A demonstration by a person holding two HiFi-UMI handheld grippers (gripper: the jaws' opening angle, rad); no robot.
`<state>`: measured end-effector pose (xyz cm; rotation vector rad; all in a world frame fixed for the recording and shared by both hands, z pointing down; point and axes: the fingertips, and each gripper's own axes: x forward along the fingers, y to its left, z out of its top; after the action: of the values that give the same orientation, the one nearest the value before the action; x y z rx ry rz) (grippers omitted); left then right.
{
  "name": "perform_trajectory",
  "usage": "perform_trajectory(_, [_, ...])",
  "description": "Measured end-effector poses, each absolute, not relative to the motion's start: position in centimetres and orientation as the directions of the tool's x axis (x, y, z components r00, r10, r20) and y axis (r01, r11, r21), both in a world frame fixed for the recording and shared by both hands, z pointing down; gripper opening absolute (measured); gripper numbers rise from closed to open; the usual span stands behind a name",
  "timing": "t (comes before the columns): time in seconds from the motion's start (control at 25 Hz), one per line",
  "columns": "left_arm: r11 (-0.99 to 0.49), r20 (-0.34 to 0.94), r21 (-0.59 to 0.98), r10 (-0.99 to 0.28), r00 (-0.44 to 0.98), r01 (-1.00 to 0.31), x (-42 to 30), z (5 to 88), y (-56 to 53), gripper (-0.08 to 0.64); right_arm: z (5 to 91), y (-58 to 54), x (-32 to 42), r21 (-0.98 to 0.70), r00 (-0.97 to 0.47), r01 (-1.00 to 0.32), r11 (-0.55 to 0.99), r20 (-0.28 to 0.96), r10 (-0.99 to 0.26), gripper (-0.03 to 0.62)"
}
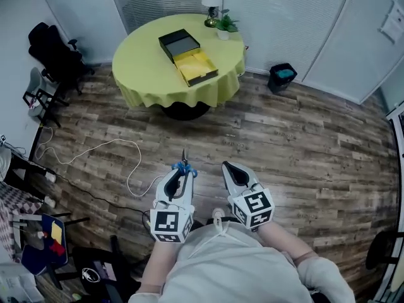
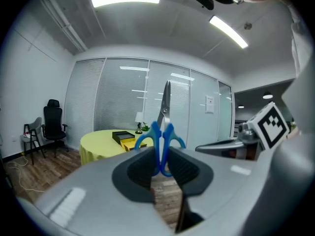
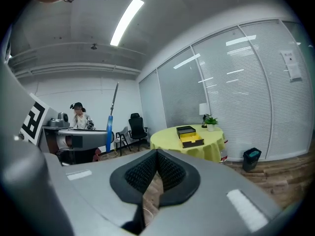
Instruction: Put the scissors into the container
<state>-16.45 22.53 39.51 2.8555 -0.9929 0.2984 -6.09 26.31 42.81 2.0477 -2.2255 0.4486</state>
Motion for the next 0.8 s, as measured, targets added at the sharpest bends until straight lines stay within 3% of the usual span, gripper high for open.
perform_trajectory(0.48, [-0.764,0.272,0.046,-0.61,0.744,-0.643,-11.5,41.3,18.8,0.081,45.4,22.8,-0.8,-0.208,-0.136,-0.975,0.073,0.304,-0.943,0.0])
perform_trajectory(0.8, [-0.784,0.263,0.082,-0.579,0.772,-0.615,-7.6,41.0,11.0,0.081,44.8,17.6,5.3,-0.197,-0.003,-0.979,-0.058,0.293,-0.956,0.0])
